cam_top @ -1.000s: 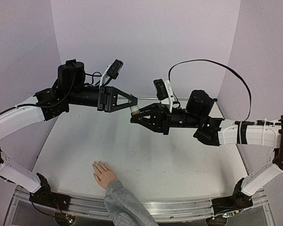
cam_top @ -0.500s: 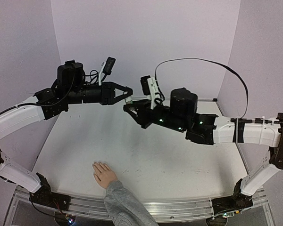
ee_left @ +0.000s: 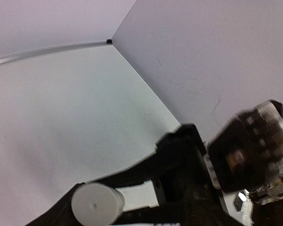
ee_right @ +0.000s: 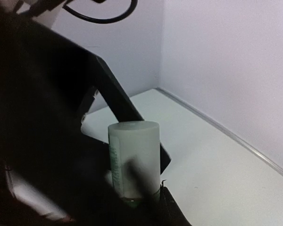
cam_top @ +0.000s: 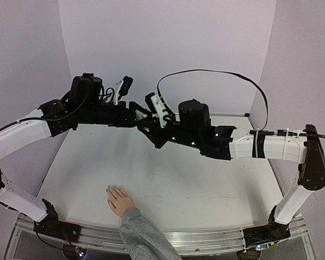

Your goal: Paint the nails

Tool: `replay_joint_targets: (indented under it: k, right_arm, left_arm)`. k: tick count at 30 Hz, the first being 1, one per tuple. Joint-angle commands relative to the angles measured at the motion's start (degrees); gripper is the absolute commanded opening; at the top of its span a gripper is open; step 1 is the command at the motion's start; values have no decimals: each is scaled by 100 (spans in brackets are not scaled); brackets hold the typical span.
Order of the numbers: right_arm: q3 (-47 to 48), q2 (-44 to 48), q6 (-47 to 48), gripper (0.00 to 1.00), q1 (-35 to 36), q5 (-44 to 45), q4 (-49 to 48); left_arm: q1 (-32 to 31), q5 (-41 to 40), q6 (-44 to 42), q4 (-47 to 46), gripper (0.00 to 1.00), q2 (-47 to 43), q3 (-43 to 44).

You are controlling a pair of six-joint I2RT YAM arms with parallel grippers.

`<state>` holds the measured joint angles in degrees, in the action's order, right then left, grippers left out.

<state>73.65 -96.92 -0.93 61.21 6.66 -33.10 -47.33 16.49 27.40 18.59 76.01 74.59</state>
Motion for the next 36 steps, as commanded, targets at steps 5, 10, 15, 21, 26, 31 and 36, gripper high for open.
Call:
replay_joint_targets:
  k: [5,10,15,21,26,31,36]
  right_arm:
    - [-243,487,-1219,0,-789,-5646,-1256]
    - [-399,524,-1768,0,-820,-6086,-1910]
    - [-679,696,-1973,0,-846,-5719,-2232]
    - [-923,914,-2055,0,-940,-5448,-2391]
    - [-933,930,-2118,0,-963,-5534,-2446]
    - [-935,954,-2085,0,-962,-5495,-2456]
    - [-1045,956,-2023,0,-962,-5355,-2443]
  left_arm:
    - [-162,1007,-39,-349,98,-792,40]
    - [-154,1403,-83,-458,91,-656,148]
    - [-154,1793,-133,-479,75,-500,240]
    - [-154,1934,-335,-425,95,-593,142]
    - [-154,1933,-427,-166,77,-455,259]
    - [-154,1980,-413,-147,53,-282,369]
    - [-155,1861,-402,-138,37,-182,449]
